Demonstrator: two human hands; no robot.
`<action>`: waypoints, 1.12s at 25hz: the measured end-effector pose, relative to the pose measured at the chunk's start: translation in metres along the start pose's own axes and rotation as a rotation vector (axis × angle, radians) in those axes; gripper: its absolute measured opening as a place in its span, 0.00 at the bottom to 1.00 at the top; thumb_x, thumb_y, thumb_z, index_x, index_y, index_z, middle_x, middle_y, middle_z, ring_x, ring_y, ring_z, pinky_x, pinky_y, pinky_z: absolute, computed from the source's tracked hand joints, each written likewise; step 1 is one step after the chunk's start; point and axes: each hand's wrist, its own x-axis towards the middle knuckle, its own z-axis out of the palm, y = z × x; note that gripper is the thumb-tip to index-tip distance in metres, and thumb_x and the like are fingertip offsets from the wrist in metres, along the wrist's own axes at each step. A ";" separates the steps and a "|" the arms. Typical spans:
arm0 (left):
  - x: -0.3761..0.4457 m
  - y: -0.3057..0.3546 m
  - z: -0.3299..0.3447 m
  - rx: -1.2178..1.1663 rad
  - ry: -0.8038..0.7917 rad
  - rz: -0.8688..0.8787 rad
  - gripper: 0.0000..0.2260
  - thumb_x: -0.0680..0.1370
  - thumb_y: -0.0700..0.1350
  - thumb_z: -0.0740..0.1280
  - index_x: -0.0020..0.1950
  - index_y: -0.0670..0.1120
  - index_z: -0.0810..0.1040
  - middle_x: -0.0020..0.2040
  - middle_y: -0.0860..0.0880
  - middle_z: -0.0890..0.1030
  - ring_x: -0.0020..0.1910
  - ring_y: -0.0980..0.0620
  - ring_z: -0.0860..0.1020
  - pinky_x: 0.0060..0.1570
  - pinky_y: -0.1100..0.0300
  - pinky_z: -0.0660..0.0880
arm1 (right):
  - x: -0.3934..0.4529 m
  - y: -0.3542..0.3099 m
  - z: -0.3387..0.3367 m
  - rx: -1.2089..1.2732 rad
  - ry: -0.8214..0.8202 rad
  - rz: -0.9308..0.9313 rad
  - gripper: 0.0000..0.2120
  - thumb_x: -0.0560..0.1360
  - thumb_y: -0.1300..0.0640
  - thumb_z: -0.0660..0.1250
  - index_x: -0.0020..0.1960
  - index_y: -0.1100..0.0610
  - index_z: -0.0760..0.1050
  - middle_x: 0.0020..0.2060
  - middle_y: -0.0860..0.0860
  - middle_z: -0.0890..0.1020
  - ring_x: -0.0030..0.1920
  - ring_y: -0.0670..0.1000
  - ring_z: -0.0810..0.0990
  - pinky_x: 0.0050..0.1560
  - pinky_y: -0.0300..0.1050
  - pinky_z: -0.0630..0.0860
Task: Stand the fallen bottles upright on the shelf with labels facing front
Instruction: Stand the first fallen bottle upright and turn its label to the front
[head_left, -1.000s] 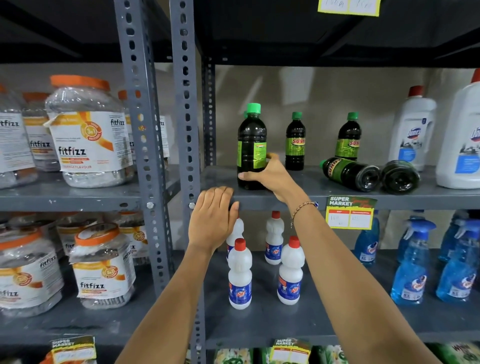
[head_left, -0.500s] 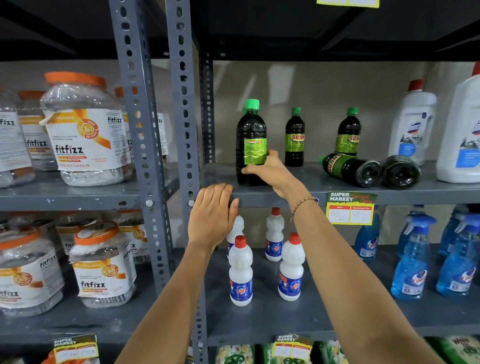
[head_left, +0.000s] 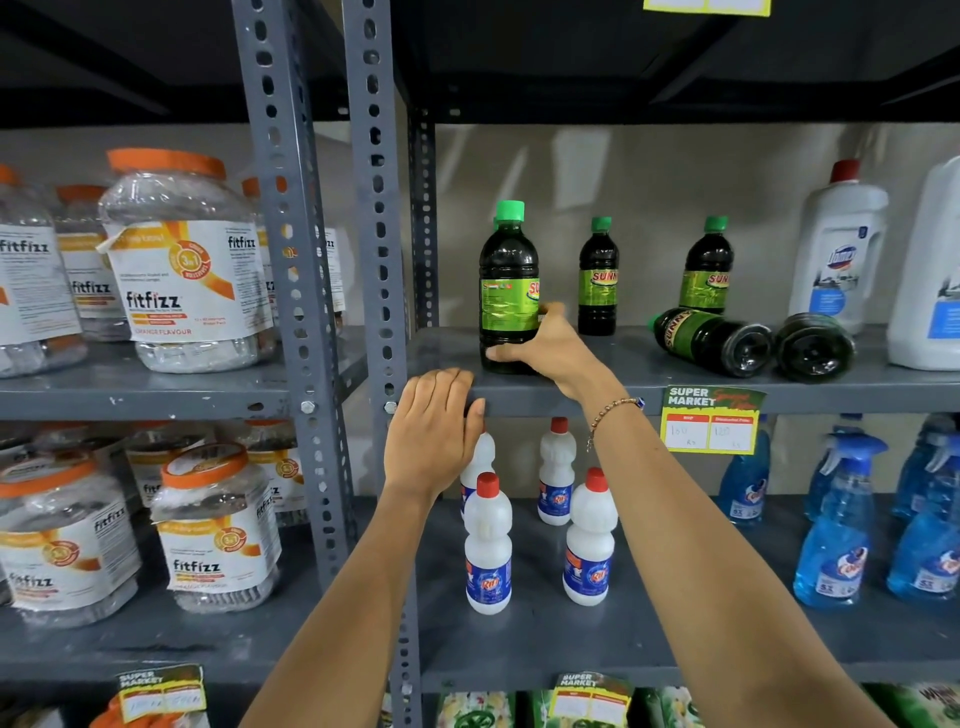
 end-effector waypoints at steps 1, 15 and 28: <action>0.000 0.000 0.000 0.000 -0.001 0.002 0.18 0.81 0.51 0.53 0.57 0.41 0.76 0.53 0.43 0.81 0.51 0.44 0.78 0.58 0.54 0.67 | 0.000 0.001 0.001 -0.023 0.017 -0.019 0.34 0.66 0.60 0.78 0.62 0.58 0.58 0.46 0.45 0.73 0.46 0.41 0.73 0.42 0.33 0.69; 0.000 0.001 -0.002 -0.016 -0.034 -0.025 0.22 0.82 0.53 0.48 0.58 0.42 0.76 0.54 0.44 0.81 0.52 0.45 0.78 0.58 0.54 0.68 | 0.008 0.003 0.001 -0.015 -0.080 0.056 0.36 0.65 0.63 0.75 0.64 0.59 0.56 0.57 0.57 0.74 0.55 0.51 0.74 0.49 0.41 0.75; -0.001 0.001 -0.003 -0.039 -0.036 -0.031 0.22 0.82 0.53 0.47 0.58 0.42 0.76 0.54 0.45 0.81 0.52 0.45 0.78 0.58 0.53 0.71 | 0.004 0.000 -0.005 0.069 -0.164 0.055 0.26 0.64 0.65 0.78 0.58 0.58 0.73 0.55 0.55 0.81 0.59 0.53 0.78 0.62 0.46 0.73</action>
